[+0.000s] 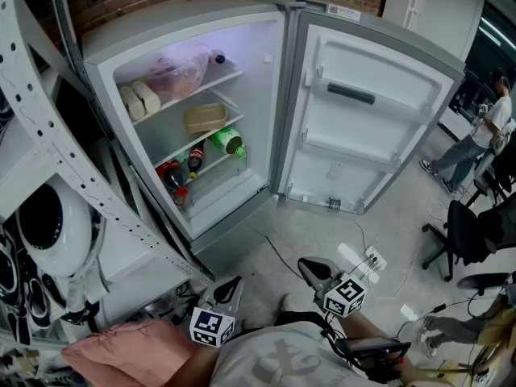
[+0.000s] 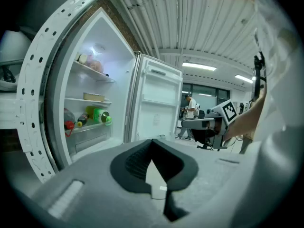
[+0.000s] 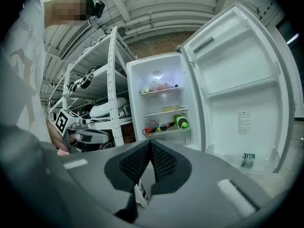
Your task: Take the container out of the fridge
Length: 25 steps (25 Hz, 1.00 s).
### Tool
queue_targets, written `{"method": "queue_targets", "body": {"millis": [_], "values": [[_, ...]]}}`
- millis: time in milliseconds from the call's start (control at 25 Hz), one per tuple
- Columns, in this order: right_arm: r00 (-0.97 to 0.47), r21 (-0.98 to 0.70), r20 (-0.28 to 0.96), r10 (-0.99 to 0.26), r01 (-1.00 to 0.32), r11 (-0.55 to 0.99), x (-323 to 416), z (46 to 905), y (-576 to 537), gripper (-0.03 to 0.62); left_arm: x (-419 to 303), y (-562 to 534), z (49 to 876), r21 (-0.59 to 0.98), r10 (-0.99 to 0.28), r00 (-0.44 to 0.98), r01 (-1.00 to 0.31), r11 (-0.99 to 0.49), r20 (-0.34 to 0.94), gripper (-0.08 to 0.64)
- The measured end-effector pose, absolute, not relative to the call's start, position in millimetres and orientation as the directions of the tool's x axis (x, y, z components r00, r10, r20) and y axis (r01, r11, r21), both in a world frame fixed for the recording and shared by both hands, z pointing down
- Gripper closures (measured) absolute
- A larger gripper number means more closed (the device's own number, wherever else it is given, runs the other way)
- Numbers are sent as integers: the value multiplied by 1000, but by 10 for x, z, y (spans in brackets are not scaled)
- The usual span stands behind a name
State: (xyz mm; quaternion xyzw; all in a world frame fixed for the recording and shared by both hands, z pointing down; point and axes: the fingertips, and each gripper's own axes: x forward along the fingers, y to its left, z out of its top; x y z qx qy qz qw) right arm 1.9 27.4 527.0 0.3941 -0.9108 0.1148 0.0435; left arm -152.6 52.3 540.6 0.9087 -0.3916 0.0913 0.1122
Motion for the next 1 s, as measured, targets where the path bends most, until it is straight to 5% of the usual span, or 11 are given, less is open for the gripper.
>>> {"method": "queue_targets", "body": {"millis": [1000], "values": [[-726,-150,188,-662,-687,711,-184,5334,-126,584,-1438,217,5440,55,-701,649,-744,-666,297,557]]}}
